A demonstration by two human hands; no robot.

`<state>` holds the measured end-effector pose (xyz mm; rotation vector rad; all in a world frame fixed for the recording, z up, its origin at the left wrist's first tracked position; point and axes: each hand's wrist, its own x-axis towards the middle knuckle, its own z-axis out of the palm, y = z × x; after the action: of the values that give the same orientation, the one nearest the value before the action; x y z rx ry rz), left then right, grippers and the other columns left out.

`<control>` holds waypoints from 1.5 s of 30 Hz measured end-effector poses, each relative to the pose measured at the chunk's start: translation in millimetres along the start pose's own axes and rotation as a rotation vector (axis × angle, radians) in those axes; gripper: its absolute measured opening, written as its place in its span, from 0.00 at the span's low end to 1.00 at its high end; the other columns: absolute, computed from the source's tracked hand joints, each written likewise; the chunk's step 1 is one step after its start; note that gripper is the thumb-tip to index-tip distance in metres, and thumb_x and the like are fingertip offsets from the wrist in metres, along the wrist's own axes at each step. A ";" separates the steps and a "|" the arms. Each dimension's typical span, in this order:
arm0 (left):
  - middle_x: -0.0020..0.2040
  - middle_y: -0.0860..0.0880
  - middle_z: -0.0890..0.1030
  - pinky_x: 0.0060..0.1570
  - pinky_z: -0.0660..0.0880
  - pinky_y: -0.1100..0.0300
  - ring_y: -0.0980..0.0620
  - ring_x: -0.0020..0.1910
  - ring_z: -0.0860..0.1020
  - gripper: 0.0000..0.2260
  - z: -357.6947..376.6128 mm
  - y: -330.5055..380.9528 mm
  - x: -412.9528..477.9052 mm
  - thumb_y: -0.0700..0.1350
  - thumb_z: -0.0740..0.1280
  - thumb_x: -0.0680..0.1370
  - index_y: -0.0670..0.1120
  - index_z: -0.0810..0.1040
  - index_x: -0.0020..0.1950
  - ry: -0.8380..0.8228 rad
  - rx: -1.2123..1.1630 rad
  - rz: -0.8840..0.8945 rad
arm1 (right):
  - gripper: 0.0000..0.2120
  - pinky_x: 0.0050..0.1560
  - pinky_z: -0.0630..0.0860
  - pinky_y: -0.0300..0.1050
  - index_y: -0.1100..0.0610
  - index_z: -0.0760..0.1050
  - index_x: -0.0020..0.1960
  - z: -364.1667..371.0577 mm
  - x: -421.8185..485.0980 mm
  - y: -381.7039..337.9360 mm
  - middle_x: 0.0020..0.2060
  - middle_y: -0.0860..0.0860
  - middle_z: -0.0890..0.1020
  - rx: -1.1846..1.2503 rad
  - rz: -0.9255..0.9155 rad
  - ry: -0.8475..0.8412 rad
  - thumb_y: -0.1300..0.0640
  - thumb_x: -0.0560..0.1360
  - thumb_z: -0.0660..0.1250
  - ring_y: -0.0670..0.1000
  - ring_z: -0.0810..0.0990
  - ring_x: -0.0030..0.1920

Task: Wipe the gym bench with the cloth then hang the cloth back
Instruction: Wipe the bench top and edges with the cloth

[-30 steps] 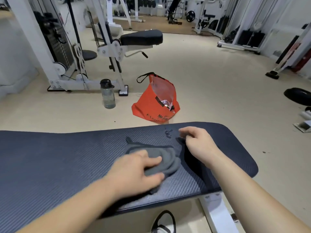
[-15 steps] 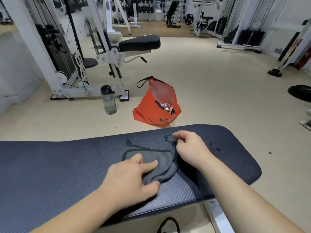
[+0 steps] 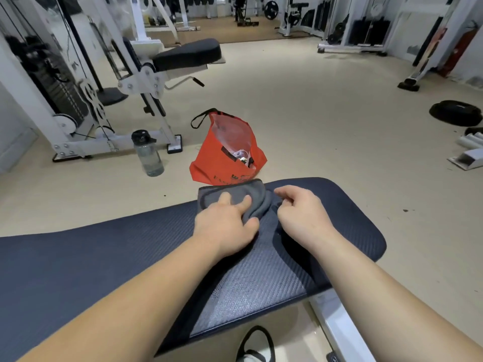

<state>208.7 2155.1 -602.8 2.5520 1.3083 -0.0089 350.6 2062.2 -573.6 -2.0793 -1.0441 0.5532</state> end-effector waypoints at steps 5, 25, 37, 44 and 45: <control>0.57 0.53 0.69 0.54 0.75 0.54 0.50 0.59 0.75 0.29 5.6 5.9 -93.2 0.67 0.55 0.76 0.66 0.58 0.78 -0.060 0.007 0.347 | 0.19 0.61 0.79 0.48 0.51 0.84 0.57 -0.9 -5.5 -4.4 0.52 0.45 0.87 0.255 0.012 0.041 0.64 0.78 0.58 0.48 0.84 0.55; 0.40 0.52 0.86 0.48 0.81 0.52 0.55 0.36 0.82 0.12 -43.6 -110.5 -134.7 0.38 0.67 0.74 0.53 0.86 0.46 0.049 -0.733 -0.147 | 0.31 0.76 0.65 0.51 0.47 0.63 0.80 64.5 -87.1 -47.6 0.78 0.44 0.68 -0.530 -0.489 -0.613 0.39 0.80 0.62 0.47 0.64 0.78; 0.59 0.57 0.76 0.55 0.77 0.51 0.53 0.60 0.74 0.13 -18.9 -100.7 -120.4 0.46 0.62 0.77 0.52 0.83 0.57 0.164 -0.276 0.198 | 0.34 0.82 0.39 0.54 0.51 0.39 0.85 50.3 -30.4 -8.6 0.84 0.55 0.38 -0.802 0.015 -0.394 0.38 0.85 0.45 0.56 0.37 0.83; 0.56 0.56 0.75 0.49 0.78 0.51 0.51 0.58 0.73 0.13 -17.9 -79.2 -117.6 0.45 0.60 0.75 0.52 0.82 0.54 0.187 -0.205 0.219 | 0.34 0.81 0.34 0.52 0.49 0.32 0.83 71.0 -97.8 -39.5 0.81 0.51 0.30 -0.922 -0.152 -0.713 0.40 0.85 0.46 0.52 0.28 0.81; 0.56 0.56 0.75 0.48 0.78 0.51 0.51 0.58 0.73 0.13 -17.1 -76.1 -117.3 0.45 0.61 0.75 0.52 0.82 0.53 0.200 -0.208 0.216 | 0.34 0.81 0.34 0.52 0.48 0.32 0.83 67.8 -93.8 -39.3 0.81 0.51 0.30 -0.923 -0.168 -0.742 0.40 0.85 0.46 0.51 0.28 0.81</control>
<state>76.6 2108.0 -589.3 2.5476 1.0269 0.4126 233.1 2029.8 -582.0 -2.5531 -2.2020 0.9040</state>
